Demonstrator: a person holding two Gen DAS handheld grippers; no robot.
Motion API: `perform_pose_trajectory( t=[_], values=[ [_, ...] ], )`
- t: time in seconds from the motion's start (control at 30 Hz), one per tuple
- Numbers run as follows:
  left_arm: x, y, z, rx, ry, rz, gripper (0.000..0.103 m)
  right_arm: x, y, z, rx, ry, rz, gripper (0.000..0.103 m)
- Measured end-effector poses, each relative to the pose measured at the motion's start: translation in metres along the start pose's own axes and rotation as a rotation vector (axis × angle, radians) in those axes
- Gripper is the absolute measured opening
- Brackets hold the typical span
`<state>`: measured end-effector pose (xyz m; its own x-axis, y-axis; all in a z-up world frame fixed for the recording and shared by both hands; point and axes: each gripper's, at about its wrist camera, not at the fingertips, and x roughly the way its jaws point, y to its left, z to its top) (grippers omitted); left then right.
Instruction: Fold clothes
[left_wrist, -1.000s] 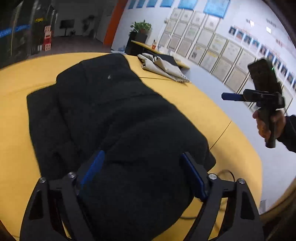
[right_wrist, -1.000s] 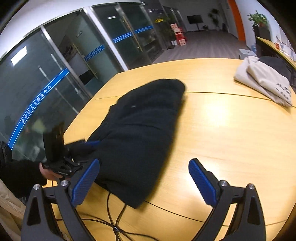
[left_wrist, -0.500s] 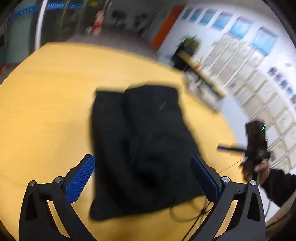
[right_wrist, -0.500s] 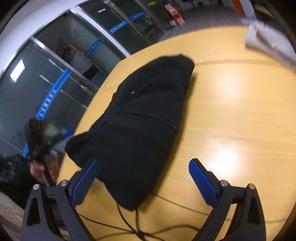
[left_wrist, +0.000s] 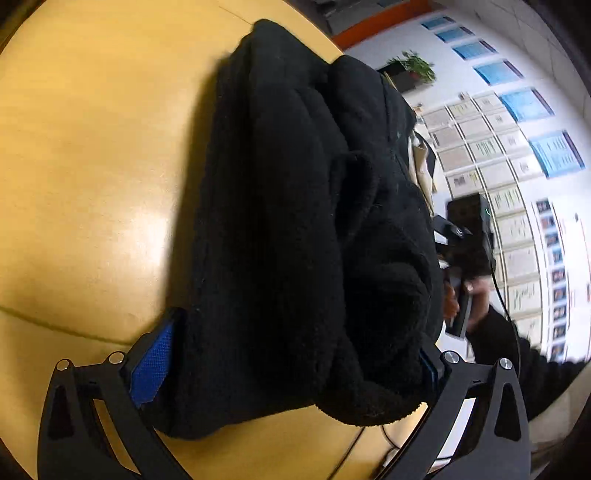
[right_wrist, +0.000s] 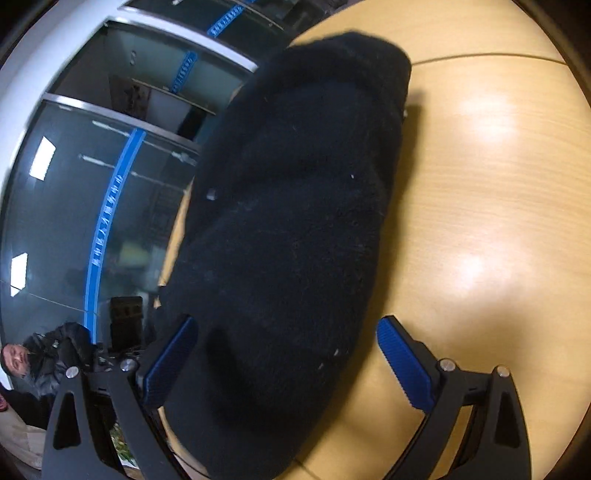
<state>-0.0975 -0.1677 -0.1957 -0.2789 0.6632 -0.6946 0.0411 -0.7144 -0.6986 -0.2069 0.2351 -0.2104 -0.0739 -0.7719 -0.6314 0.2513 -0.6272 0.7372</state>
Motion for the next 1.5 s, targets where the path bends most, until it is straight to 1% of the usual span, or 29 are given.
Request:
perform_pose_trajectory(
  t=[0.1,0.13,0.17,0.2,0.27,0.3,0.33,0.37,0.4,0.47,0.57,0.6,0.67,0.73,0.8,0.87,0.9,0.93,0.97,1.03,1.1,1.17,1.2,1.27,1.3,1.37,1.43,1.47,1.5],
  values=[
    [0.002,0.001,-0.001,-0.012,0.021,-0.033,0.103,0.015,-0.003,0.004,0.012,0.002,-0.017,0.1],
    [0.002,0.001,-0.001,-0.022,0.03,-0.045,0.103,0.018,-0.001,0.004,0.001,-0.011,-0.022,0.095],
    [0.002,0.001,-0.002,-0.034,0.025,-0.058,0.103,0.022,0.001,0.005,-0.011,-0.023,-0.03,0.085],
    [0.001,0.0,-0.003,-0.045,0.02,-0.071,0.103,0.025,0.005,0.004,-0.026,-0.027,-0.056,0.082],
    [-0.005,-0.004,-0.005,-0.046,-0.004,-0.098,0.089,0.031,0.013,0.002,-0.054,-0.035,-0.107,0.064],
    [-0.01,-0.007,-0.007,-0.036,-0.022,-0.11,0.076,0.029,0.017,-0.001,-0.063,-0.05,-0.126,0.057],
    [-0.019,-0.014,-0.008,-0.014,-0.038,-0.107,0.065,0.025,0.025,-0.003,-0.077,-0.063,-0.153,0.046],
    [-0.028,-0.02,-0.009,0.008,-0.054,-0.104,0.061,0.022,0.033,-0.006,-0.091,-0.075,-0.181,0.041],
    [-0.037,-0.027,-0.011,0.03,-0.069,-0.101,0.054,0.018,0.042,-0.008,-0.107,-0.09,-0.209,0.039],
    [-0.057,-0.04,-0.01,0.042,-0.099,-0.124,0.052,0.002,0.071,-0.012,-0.167,-0.151,-0.236,0.037],
    [-0.094,-0.061,-0.002,0.077,-0.189,-0.159,0.051,-0.031,0.109,-0.006,-0.217,-0.287,-0.198,0.036],
    [-0.105,-0.071,0.004,0.107,-0.219,-0.152,0.051,-0.041,0.119,-0.002,-0.225,-0.325,-0.179,0.036],
    [-0.122,-0.084,0.017,0.151,-0.27,-0.136,0.051,-0.05,0.136,0.017,-0.254,-0.365,-0.144,0.037],
    [-0.125,-0.08,0.034,0.177,-0.304,-0.105,0.053,-0.046,0.142,0.038,-0.288,-0.384,-0.127,0.038],
    [-0.112,-0.061,0.052,0.164,-0.297,-0.064,0.053,-0.032,0.133,0.06,-0.279,-0.386,-0.107,0.039],
    [-0.084,-0.034,0.07,0.142,-0.269,-0.007,0.051,-0.008,0.112,0.081,-0.249,-0.362,-0.114,0.04],
    [-0.068,-0.016,0.077,0.12,-0.238,0.022,0.046,-0.001,0.107,0.083,-0.242,-0.343,-0.143,0.041],
    [-0.051,0.003,0.083,0.098,-0.206,0.051,0.046,0.006,0.103,0.084,-0.234,-0.323,-0.172,0.041],
    [-0.011,0.008,0.094,0.081,-0.159,0.066,0.049,0.013,0.098,0.085,-0.227,-0.304,-0.2,0.043],
    [-0.002,0.02,0.086,0.075,-0.177,0.022,0.069,0.027,0.089,0.088,-0.212,-0.265,-0.257,0.048],
    [-0.003,0.02,0.083,0.065,-0.184,0.043,0.077,0.042,0.08,0.091,-0.197,-0.226,-0.314,0.05],
    [0.007,0.007,0.092,0.07,-0.185,0.078,0.083,0.056,0.07,0.094,-0.182,-0.187,-0.37,0.058],
    [0.016,-0.002,0.098,0.075,-0.187,0.099,0.087,0.062,0.067,0.095,-0.177,-0.168,-0.399,0.059],
    [0.022,-0.021,0.105,0.081,-0.192,0.144,0.089,0.062,0.079,0.092,-0.198,-0.143,-0.463,0.069],
    [0.015,-0.029,0.105,0.094,-0.204,0.166,0.089,0.062,0.086,0.09,-0.207,-0.131,-0.493,0.074],
    [0.0,-0.046,0.104,0.121,-0.23,0.21,0.091,0.058,0.108,0.084,-0.22,-0.119,-0.545,0.089],
    [-0.028,-0.076,0.092,0.19,-0.301,0.275,0.103,0.047,0.132,0.079,-0.231,-0.121,-0.566,0.094],
    [-0.036,-0.094,0.09,0.221,-0.333,0.303,0.103,0.04,0.143,0.077,-0.239,-0.126,-0.567,0.102],
    [-0.044,-0.112,0.088,0.252,-0.365,0.33,0.103,0.033,0.158,0.07,-0.255,-0.144,-0.573,0.103]
  ],
)
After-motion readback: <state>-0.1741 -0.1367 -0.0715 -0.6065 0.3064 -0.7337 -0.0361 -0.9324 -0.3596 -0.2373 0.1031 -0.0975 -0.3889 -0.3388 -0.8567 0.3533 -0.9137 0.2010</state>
